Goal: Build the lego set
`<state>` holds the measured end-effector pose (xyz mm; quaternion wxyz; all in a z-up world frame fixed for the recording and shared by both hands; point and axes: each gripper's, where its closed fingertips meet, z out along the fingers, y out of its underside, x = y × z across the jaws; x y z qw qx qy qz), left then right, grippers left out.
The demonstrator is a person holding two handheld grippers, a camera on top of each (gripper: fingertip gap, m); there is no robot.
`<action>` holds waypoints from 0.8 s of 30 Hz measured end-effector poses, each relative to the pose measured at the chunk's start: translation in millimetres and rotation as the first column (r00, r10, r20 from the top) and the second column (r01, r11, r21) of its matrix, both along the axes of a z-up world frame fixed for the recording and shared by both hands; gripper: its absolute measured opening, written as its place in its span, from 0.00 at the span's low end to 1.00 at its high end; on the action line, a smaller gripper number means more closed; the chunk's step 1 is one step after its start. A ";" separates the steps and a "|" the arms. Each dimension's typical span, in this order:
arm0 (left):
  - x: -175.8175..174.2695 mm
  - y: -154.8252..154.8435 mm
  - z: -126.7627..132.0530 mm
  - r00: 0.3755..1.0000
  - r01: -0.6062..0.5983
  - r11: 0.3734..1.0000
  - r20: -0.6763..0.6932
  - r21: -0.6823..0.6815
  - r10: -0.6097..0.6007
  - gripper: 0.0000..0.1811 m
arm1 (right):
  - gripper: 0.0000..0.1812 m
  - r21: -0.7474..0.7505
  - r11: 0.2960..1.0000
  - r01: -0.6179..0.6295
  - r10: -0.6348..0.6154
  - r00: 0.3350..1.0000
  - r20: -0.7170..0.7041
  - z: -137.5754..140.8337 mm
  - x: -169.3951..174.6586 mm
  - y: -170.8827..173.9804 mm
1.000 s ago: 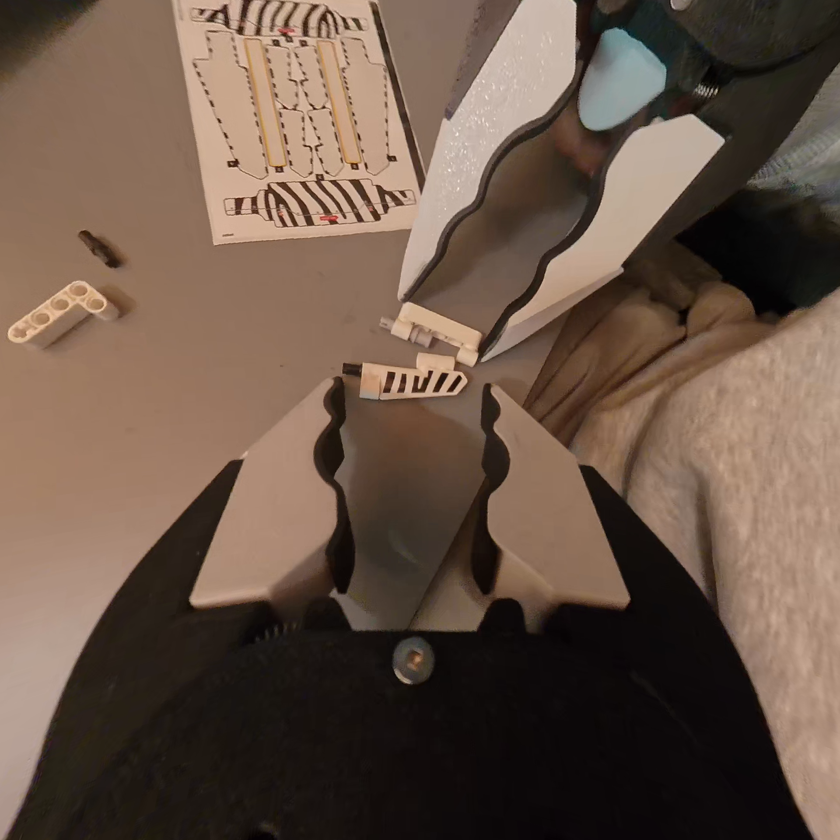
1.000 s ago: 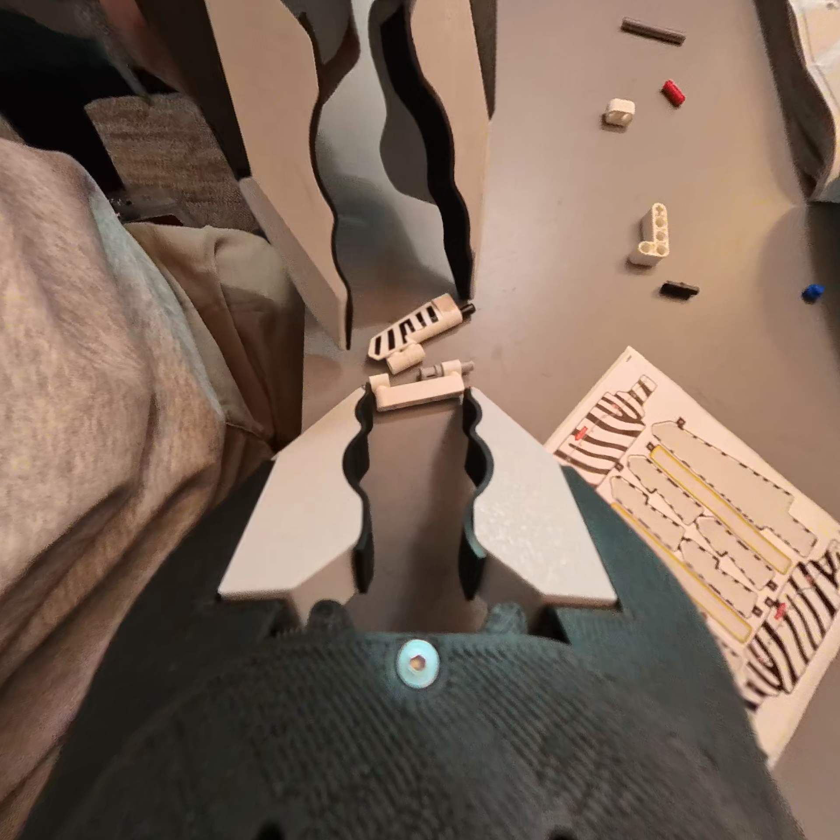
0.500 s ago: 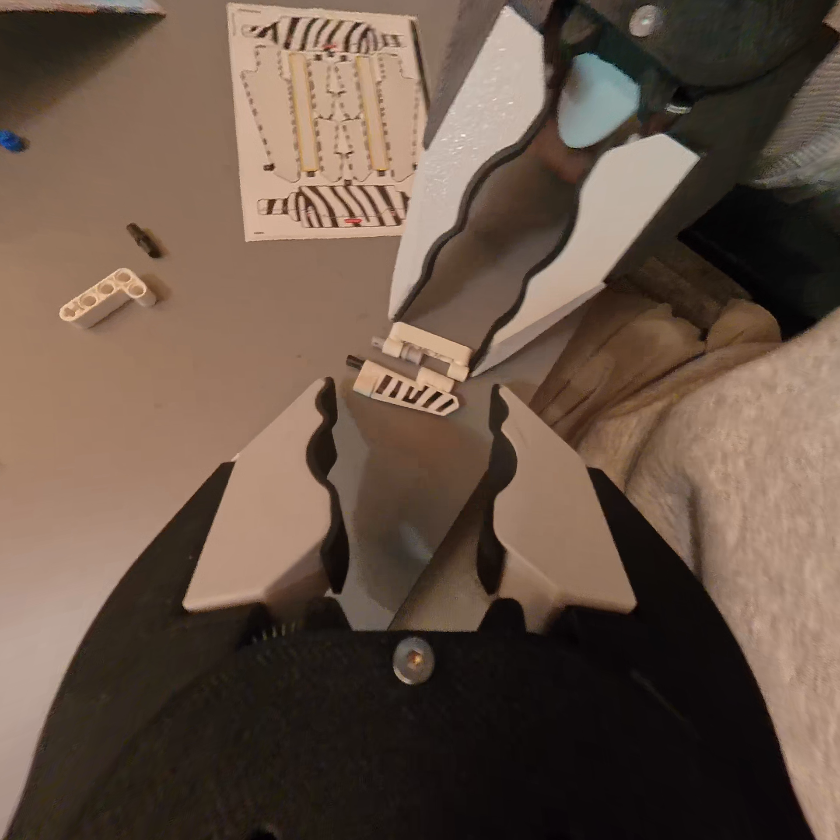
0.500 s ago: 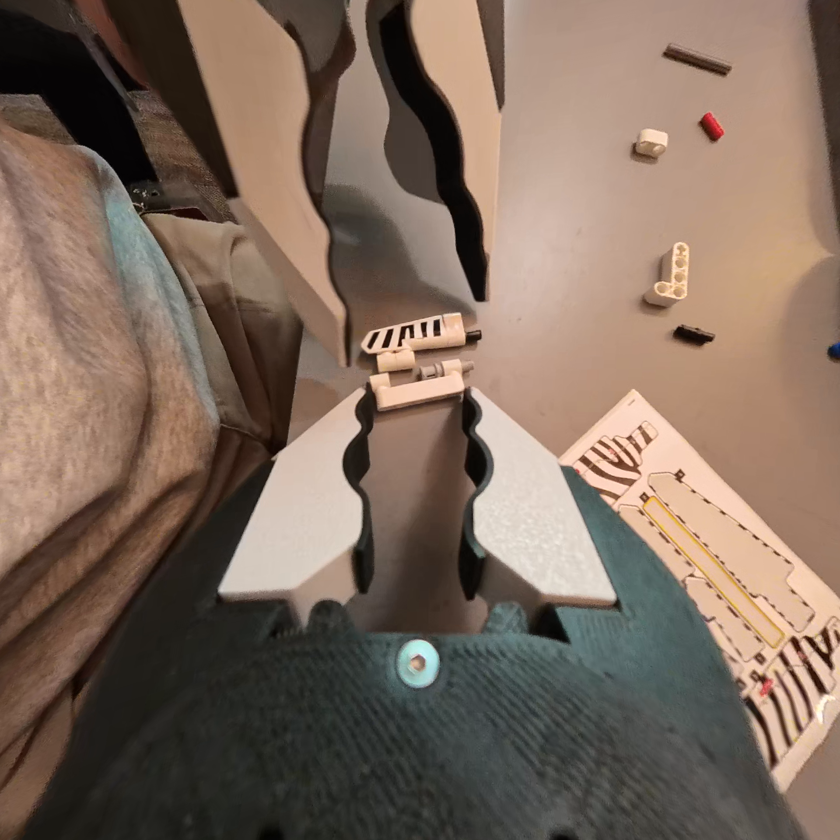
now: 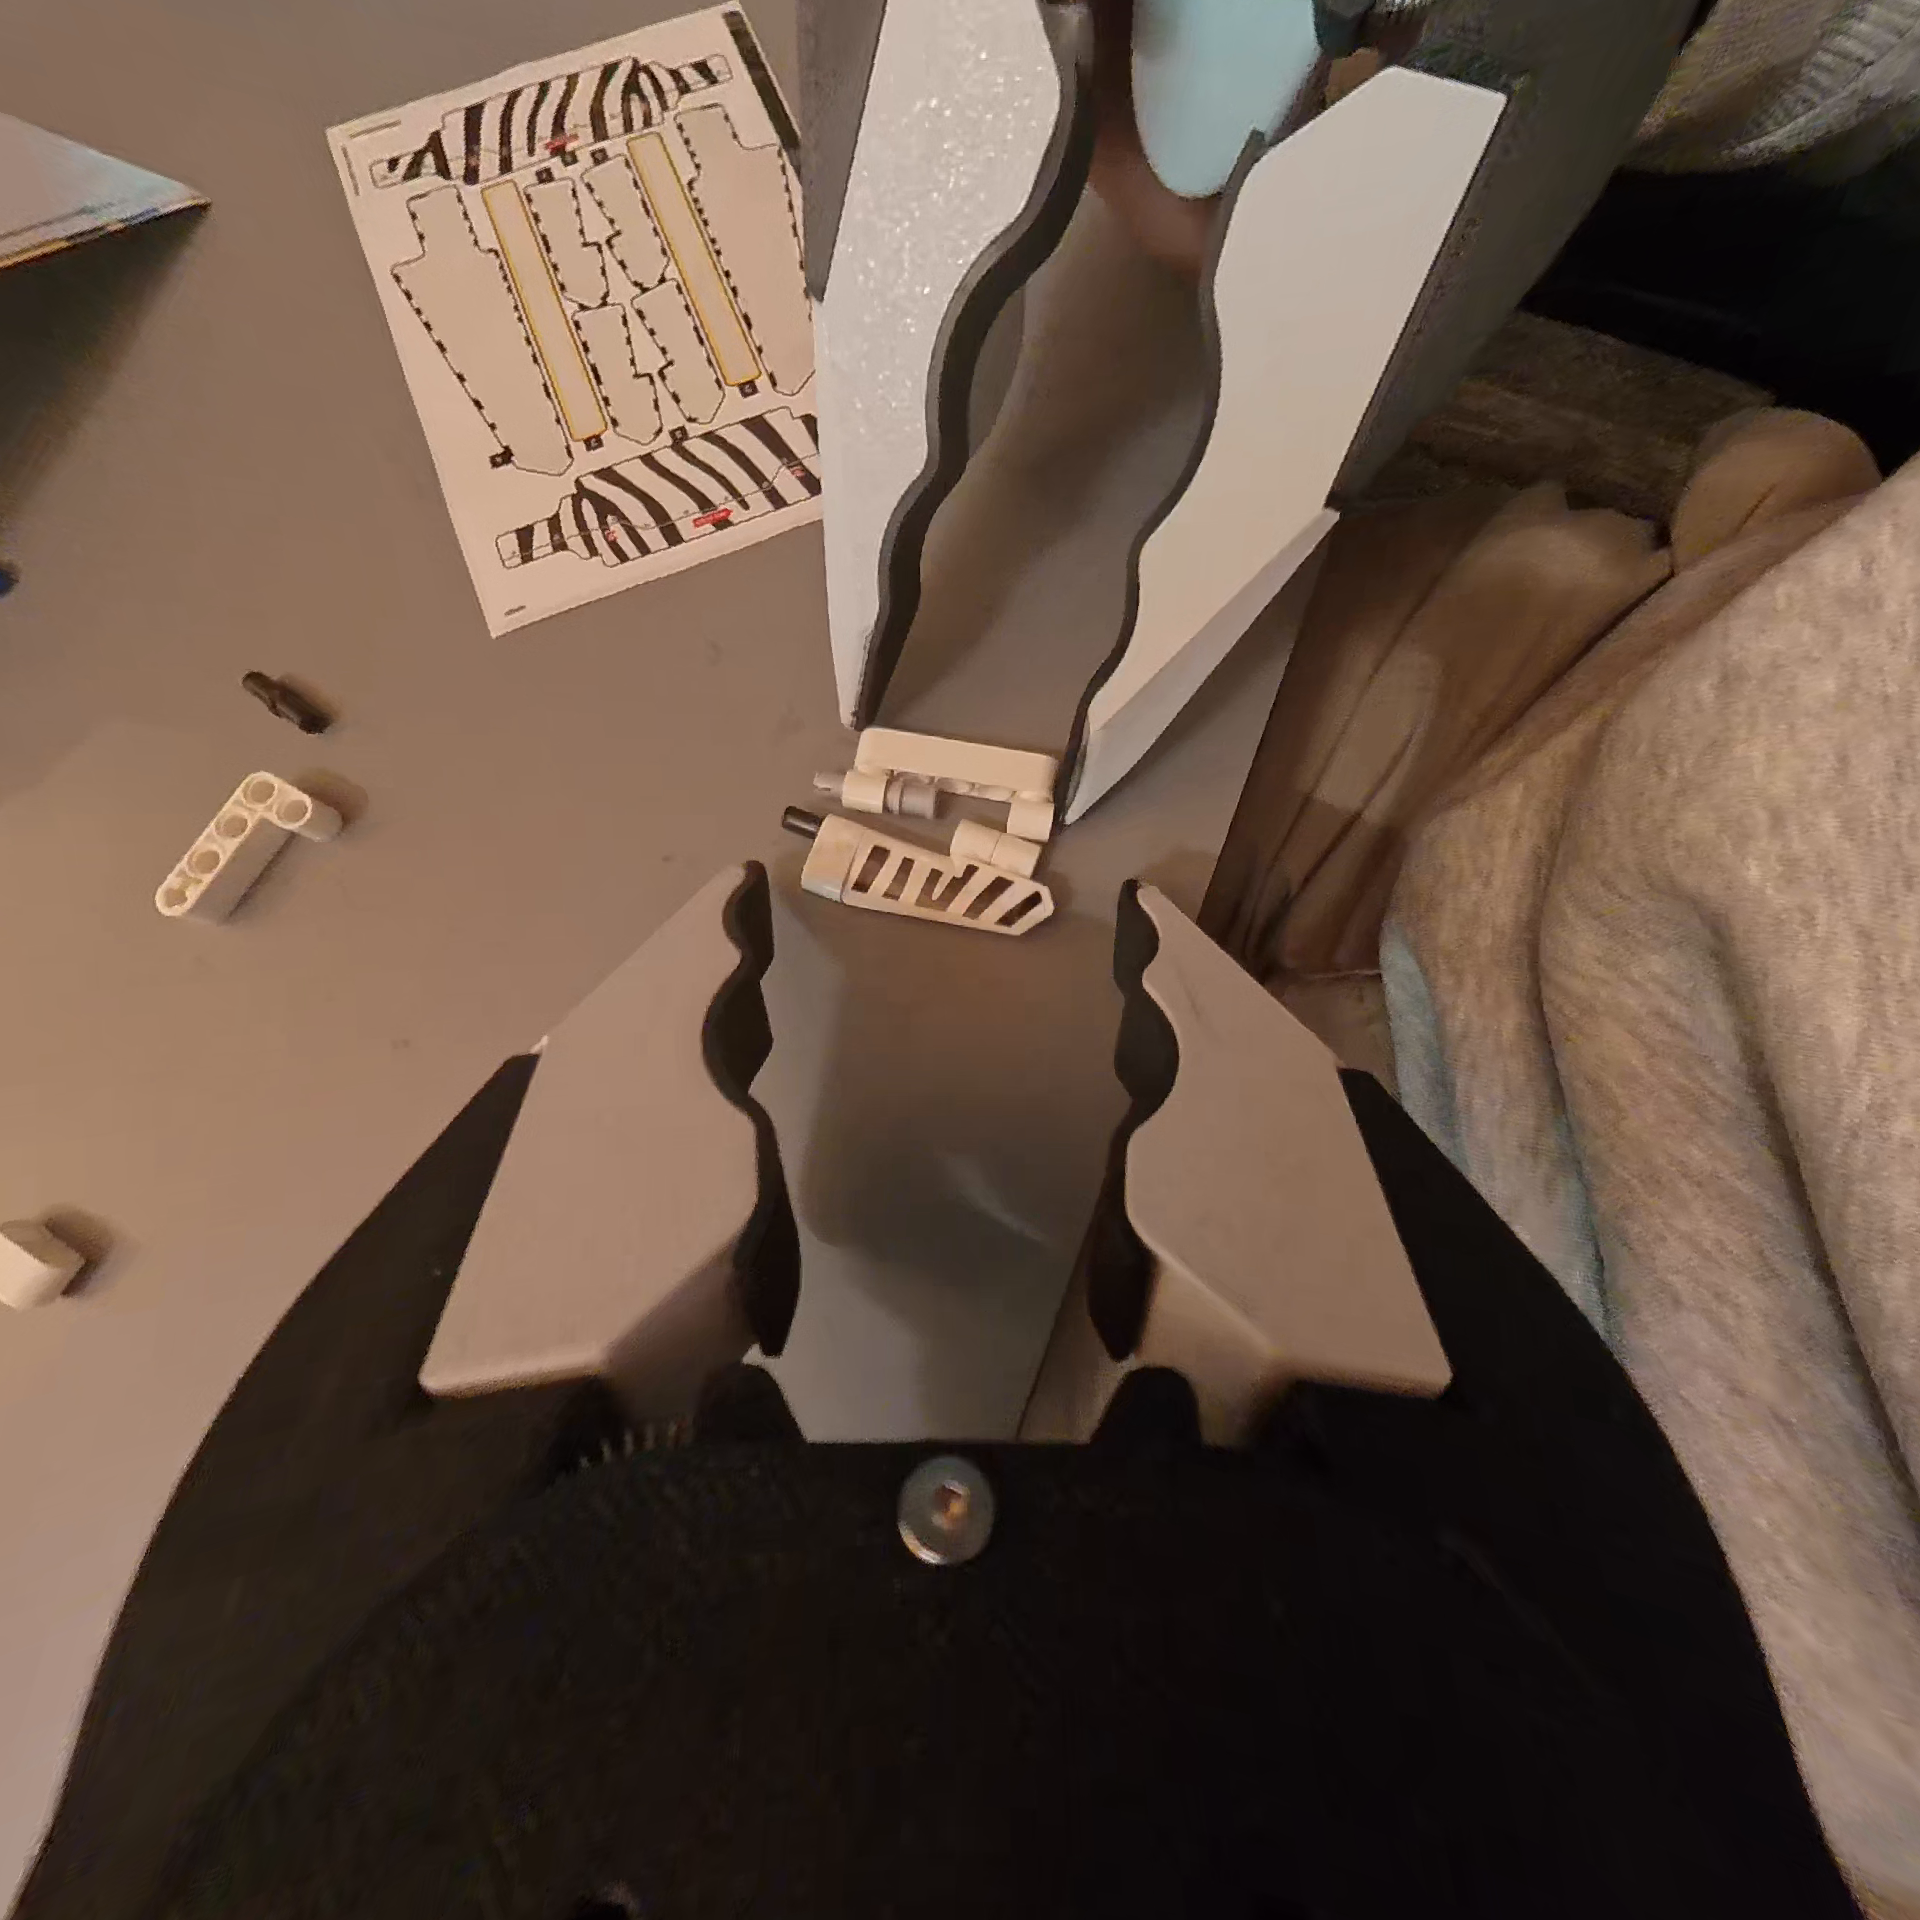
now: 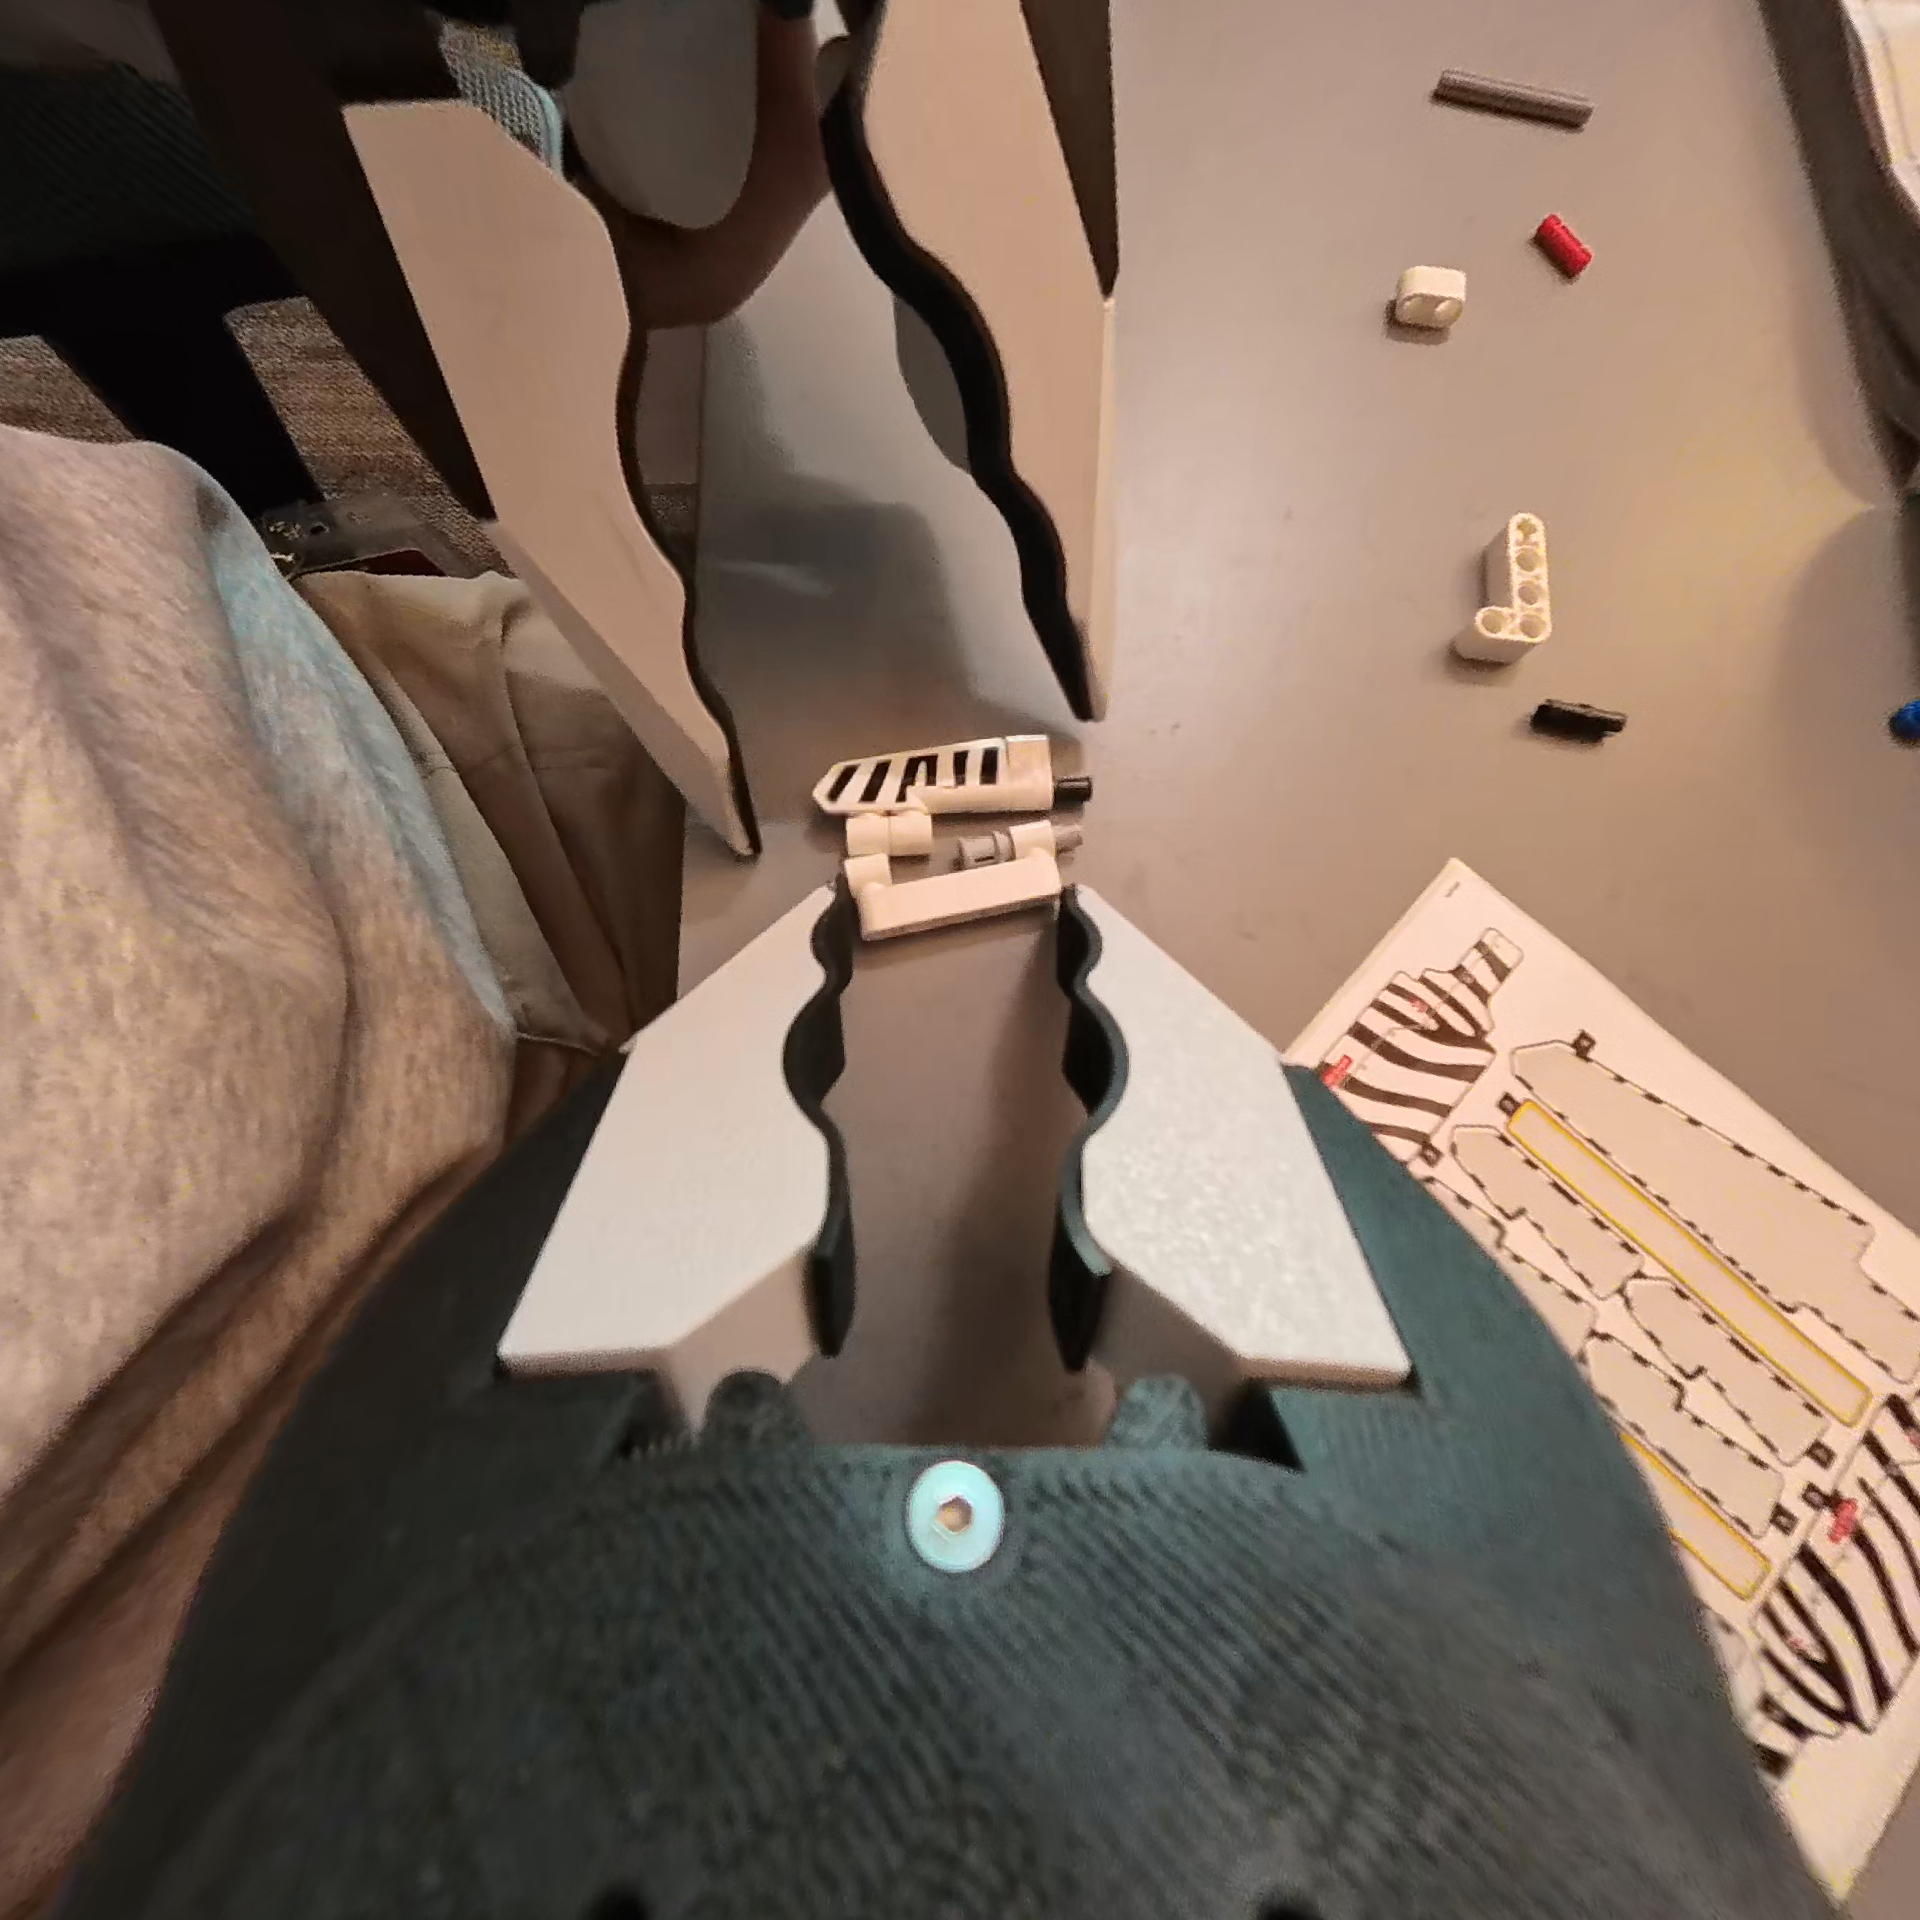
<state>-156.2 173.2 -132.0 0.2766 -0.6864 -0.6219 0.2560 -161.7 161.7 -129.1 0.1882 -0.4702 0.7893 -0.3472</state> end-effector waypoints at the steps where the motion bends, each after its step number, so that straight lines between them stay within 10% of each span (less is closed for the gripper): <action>1: -0.2 0.2 -0.4 1.000 0.004 1.000 -0.001 -0.003 -0.004 0.36 | 0.22 0.002 1.000 0.002 -0.002 1.000 0.006 0.1 0.4 0.0; 24: 4.8 5.3 -1.1 0.999 0.040 0.999 0.010 -0.019 -0.040 0.27 | 0.21 0.040 0.995 0.090 -0.090 0.996 0.016 -0.9 3.8 16.7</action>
